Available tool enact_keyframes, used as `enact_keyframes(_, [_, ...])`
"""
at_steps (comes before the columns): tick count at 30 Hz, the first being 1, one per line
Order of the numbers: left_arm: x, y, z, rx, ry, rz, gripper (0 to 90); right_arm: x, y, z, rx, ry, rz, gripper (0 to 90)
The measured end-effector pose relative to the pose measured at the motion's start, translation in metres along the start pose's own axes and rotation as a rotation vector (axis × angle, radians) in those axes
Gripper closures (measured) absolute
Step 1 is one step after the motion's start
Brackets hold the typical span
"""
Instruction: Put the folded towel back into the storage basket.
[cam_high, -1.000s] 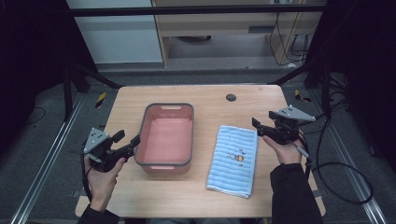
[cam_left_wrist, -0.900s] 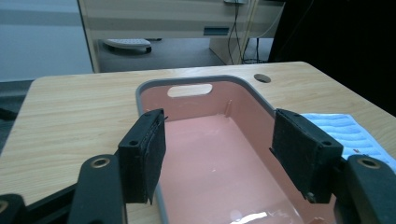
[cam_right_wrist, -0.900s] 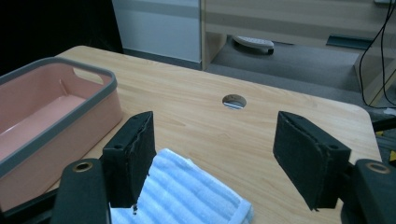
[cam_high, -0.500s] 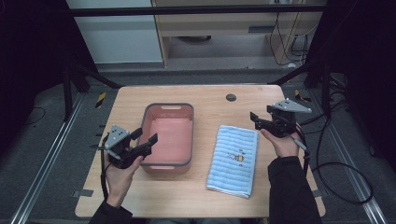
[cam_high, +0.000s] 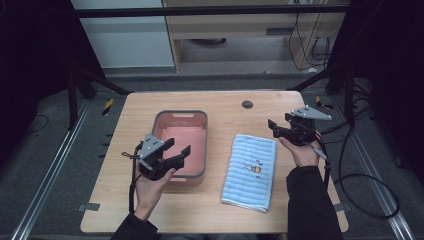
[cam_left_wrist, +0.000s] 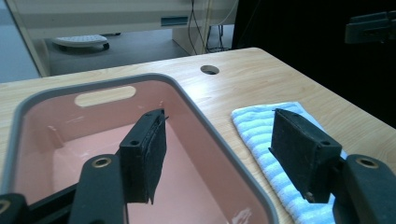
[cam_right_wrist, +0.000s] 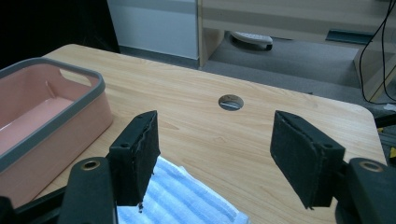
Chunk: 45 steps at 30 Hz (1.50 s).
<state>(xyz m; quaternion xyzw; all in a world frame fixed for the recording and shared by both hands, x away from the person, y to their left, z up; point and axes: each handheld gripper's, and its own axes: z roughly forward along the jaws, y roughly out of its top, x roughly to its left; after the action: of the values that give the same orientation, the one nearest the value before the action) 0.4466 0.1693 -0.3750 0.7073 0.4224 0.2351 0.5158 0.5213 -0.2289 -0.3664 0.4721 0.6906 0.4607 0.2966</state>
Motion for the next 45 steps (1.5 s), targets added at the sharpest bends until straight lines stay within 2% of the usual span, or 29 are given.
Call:
enact_keyframes(5, [-0.01,0.001,0.007,0.006,-0.019,0.017,35.0,-0.002,-0.001,0.001,0.0,-0.002,0.004,33.1])
enact_keyframes(13, [-0.029,-0.001,0.019,0.021,-0.049,0.049,37.0,-0.008,-0.006,0.001,-0.032,-0.016,0.024,43.0])
enact_keyframes(17, [-0.039,-0.003,0.024,0.026,-0.066,0.058,37.4,-0.01,-0.008,0.003,-0.019,-0.03,0.01,43.1])
enact_keyframes(24, [-0.052,-0.006,0.032,0.039,-0.084,0.07,38.6,-0.014,-0.015,0.005,-0.012,-0.035,0.019,42.4])
enact_keyframes(28, [-0.061,-0.01,0.037,0.054,-0.092,0.093,39.0,-0.016,-0.02,0.007,-0.013,-0.04,0.016,41.9])
enact_keyframes(33, [-0.07,-0.015,0.043,0.065,-0.105,0.098,40.4,-0.017,-0.024,0.01,0.006,-0.041,0.021,40.1])
enact_keyframes(35, [-0.076,-0.019,0.047,0.08,-0.112,0.121,41.0,-0.018,-0.029,0.013,0.023,-0.038,0.027,38.4])
enact_keyframes(37, [-0.079,-0.022,0.049,0.084,-0.116,0.124,41.3,-0.018,-0.03,0.013,0.029,-0.036,0.031,37.8])
enact_keyframes(44, [-0.087,-0.033,0.056,0.111,-0.133,0.126,45.2,-0.018,-0.04,0.019,0.057,-0.027,0.042,38.8])
enact_keyframes(45, [-0.088,-0.037,0.059,0.118,-0.138,0.114,46.0,-0.018,-0.043,0.021,0.068,-0.025,0.045,39.1])
